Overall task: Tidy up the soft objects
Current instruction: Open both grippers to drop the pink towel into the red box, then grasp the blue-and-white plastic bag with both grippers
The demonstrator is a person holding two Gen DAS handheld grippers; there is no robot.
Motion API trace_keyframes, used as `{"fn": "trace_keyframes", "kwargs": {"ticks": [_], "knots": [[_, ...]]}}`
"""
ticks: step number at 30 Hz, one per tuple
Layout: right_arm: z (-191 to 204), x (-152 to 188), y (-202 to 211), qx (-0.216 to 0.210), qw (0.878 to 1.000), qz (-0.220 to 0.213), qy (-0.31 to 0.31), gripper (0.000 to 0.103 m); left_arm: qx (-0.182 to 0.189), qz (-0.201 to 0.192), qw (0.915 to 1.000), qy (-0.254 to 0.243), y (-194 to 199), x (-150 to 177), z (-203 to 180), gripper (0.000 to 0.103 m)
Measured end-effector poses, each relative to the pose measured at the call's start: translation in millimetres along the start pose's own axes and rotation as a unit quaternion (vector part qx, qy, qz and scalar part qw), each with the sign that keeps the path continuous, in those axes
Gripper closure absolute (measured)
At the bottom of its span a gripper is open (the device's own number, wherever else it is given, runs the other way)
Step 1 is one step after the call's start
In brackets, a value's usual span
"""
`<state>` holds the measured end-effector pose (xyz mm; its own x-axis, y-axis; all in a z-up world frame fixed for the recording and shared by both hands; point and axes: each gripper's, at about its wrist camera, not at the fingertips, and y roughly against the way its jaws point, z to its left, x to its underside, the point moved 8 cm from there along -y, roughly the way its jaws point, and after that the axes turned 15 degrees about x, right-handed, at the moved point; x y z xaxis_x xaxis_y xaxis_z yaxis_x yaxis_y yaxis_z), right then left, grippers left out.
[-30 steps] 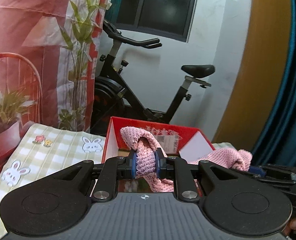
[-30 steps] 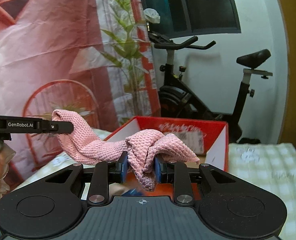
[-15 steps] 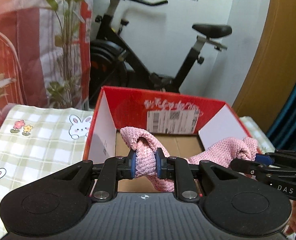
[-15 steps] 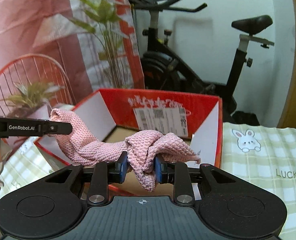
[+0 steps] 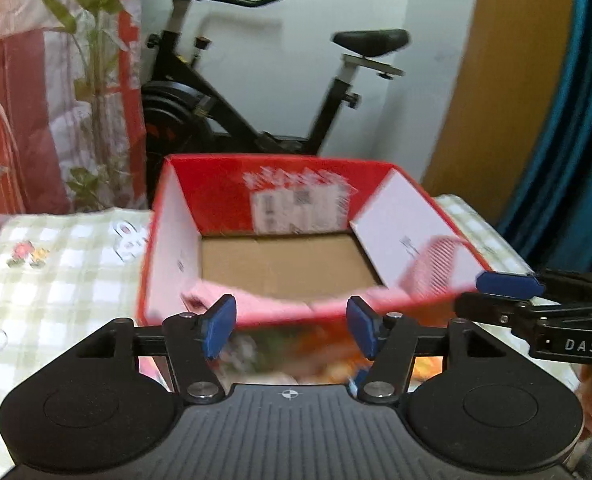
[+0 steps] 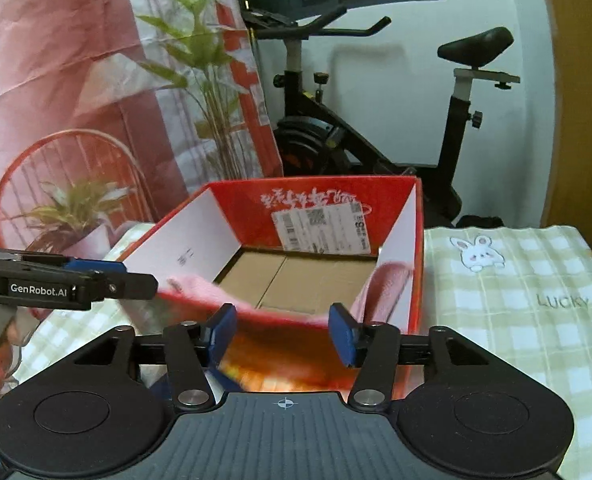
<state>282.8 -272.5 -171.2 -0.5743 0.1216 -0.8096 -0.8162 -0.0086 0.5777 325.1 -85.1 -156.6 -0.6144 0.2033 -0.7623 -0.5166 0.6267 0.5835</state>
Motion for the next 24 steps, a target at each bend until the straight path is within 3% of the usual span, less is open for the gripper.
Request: {"fn": "trace_keyframes", "kwargs": {"ticks": [4, 11, 15, 21, 24], "knots": [[5.3, 17.9, 26.4, 0.013, 1.000, -0.007, 0.013, 0.054, 0.025, 0.011, 0.9996, 0.004, 5.0, 24.1, -14.6, 0.040], [19.4, 61.9, 39.1, -0.012, 0.998, 0.054, -0.003, 0.052, 0.046, 0.044, 0.9977, 0.022, -7.1, 59.2, -16.2, 0.040], [22.0, 81.9, 41.7, -0.001, 0.997, 0.078, 0.004, 0.044, 0.043, 0.056, 0.9971, 0.027, -14.8, 73.4, -10.2, 0.041], [15.9, 107.4, 36.3, -0.004, 0.992, 0.127, -0.023, 0.045, 0.065, 0.060, 0.9958, 0.026, -17.5, 80.8, -16.9, 0.041], [20.1, 109.0, 36.3, -0.020, 0.991, 0.129, -0.026, 0.048, 0.076, 0.062, 0.9945, 0.037, -17.7, 86.6, -18.8, 0.041]]}}
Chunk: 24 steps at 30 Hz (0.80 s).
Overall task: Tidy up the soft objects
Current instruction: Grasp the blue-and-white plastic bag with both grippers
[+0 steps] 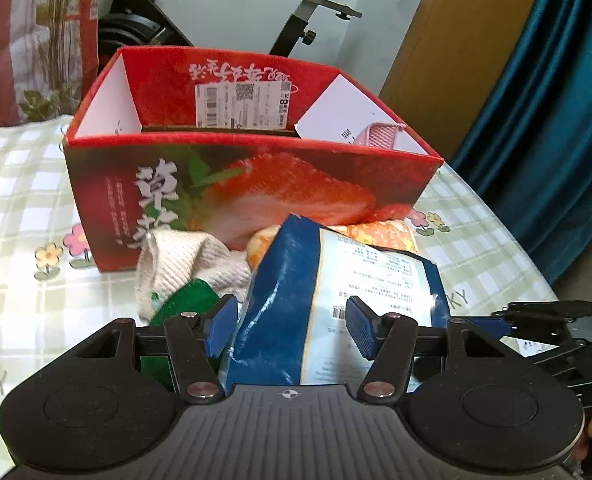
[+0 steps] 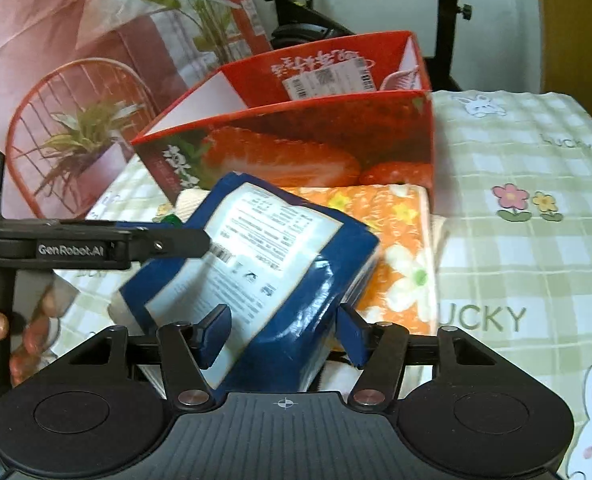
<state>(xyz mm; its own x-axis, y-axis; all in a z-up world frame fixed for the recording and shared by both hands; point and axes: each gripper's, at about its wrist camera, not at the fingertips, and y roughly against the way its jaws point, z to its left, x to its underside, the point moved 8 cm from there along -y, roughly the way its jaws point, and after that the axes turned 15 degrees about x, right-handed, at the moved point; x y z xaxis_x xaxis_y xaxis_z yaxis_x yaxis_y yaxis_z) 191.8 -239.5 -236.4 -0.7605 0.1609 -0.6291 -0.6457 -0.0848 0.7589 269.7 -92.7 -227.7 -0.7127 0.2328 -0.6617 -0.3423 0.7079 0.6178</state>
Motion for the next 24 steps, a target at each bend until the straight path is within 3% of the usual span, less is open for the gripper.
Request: {"fn": "trace_keyframes", "kwargs": {"ticks": [8, 24], "knots": [[8.5, -18.4, -0.2, 0.006, 0.999, -0.022, 0.033, 0.055, 0.001, -0.021, 0.9982, 0.055, 15.3, 15.2, 4.8, 0.058], [8.4, -16.5, -12.0, 0.005, 0.999, -0.019, 0.034, 0.055, 0.003, -0.009, 0.9967, 0.081, 12.4, 39.2, 10.0, 0.058]]}}
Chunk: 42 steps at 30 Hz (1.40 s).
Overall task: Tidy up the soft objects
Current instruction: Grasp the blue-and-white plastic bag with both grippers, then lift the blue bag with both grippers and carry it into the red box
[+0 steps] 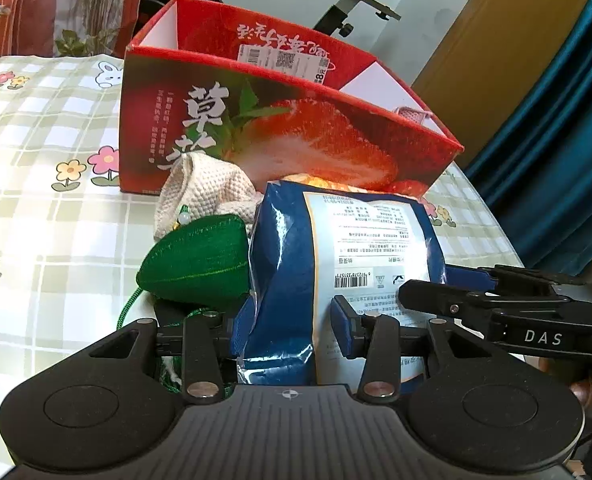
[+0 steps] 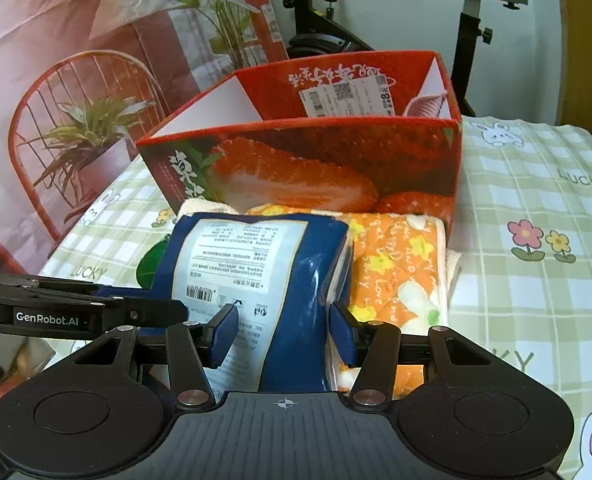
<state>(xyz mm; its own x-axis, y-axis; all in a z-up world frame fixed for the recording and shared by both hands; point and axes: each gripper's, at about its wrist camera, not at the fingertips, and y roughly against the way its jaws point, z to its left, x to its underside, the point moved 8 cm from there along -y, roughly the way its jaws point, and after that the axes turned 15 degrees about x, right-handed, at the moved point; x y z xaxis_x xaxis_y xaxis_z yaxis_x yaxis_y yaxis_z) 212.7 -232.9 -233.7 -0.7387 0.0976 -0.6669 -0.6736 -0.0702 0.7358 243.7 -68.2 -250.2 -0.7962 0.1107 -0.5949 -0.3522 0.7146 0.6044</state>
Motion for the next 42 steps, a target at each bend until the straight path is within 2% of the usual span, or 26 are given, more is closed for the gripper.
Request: {"fn": "trace_keyframes", "kwargs": {"ticks": [3, 11, 24, 34, 42], "knots": [[0.2, 4.7, -0.6, 0.001, 1.000, 0.001, 0.001, 0.055, 0.000, 0.000, 1.0000, 0.003, -2.8, 3.0, 1.0, 0.058], [0.8, 2.6, 3.7, 0.004, 1.000, -0.014, 0.009, 0.064, -0.003, -0.005, 1.0000, -0.001, -0.6, 1.5, -0.4, 0.058], [6.0, -32.0, 39.5, 0.002, 0.995, -0.089, 0.036, 0.065, -0.001, -0.063, 0.9963, -0.059, 32.1, -30.3, -37.2, 0.059], [11.8, -82.2, 61.1, -0.012, 0.988, -0.139, 0.058, 0.065, 0.000, -0.107, 0.9915, -0.075, 55.9, -73.8, -51.6, 0.059], [18.0, -148.3, 62.9, 0.003, 0.974, -0.199, 0.105, 0.065, -0.013, -0.160, 0.9821, -0.099, 65.7, -136.6, -57.2, 0.059]]}}
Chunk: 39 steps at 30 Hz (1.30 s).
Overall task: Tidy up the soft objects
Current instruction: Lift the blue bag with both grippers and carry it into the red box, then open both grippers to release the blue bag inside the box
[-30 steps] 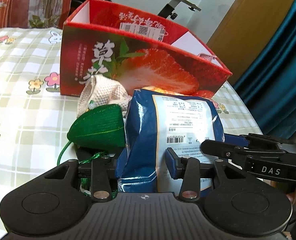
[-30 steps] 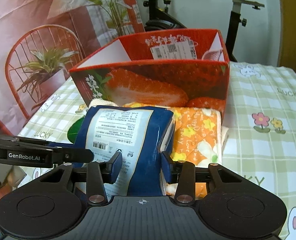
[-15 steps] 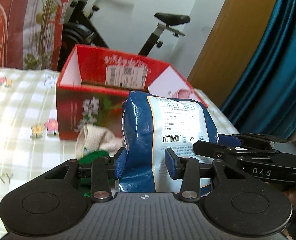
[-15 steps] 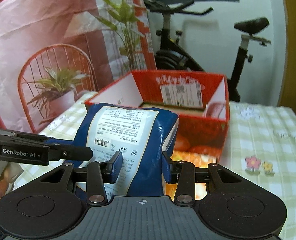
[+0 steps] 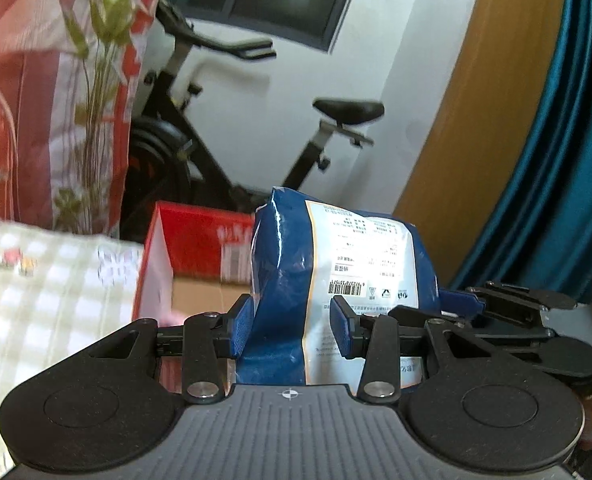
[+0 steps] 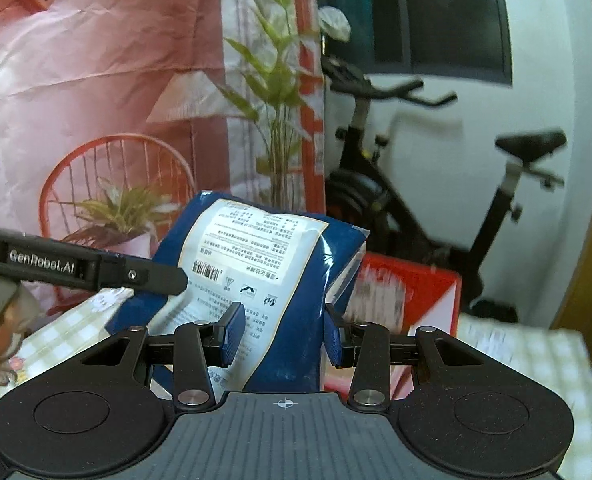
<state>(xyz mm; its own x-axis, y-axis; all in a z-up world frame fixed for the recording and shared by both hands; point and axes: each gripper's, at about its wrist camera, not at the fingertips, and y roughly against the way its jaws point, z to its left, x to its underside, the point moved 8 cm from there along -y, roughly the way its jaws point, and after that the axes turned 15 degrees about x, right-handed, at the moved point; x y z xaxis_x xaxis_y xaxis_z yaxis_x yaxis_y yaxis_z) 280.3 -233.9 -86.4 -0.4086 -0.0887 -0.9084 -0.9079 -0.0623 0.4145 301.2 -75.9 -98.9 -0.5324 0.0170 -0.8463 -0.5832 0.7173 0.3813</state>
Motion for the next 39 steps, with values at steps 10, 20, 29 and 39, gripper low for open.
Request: {"fn": "trace_keyframes", "kwargs": {"ticks": [10, 20, 29, 39], "knots": [[-11.9, -38.1, -68.1, 0.056, 0.995, -0.048, 0.060, 0.065, -0.024, -0.037, 0.9981, -0.042, -46.5, -50.7, 20.2, 0.059], [-19.0, 10.1, -136.8, 0.061, 0.996, 0.024, 0.056, 0.065, -0.034, 0.032, 0.9987, -0.021, -97.2, -14.6, 55.3, 0.059], [-15.2, 49.3, -155.5, 0.057, 0.994, 0.087, 0.041, 0.064, -0.029, 0.089, 0.9956, 0.008, -108.4, 15.8, 73.7, 0.059], [-14.4, 52.5, -136.6, 0.080, 0.993, 0.086, 0.031, 0.050, -0.047, 0.081, 0.9956, -0.005, -96.6, 9.6, 67.8, 0.033]]}}
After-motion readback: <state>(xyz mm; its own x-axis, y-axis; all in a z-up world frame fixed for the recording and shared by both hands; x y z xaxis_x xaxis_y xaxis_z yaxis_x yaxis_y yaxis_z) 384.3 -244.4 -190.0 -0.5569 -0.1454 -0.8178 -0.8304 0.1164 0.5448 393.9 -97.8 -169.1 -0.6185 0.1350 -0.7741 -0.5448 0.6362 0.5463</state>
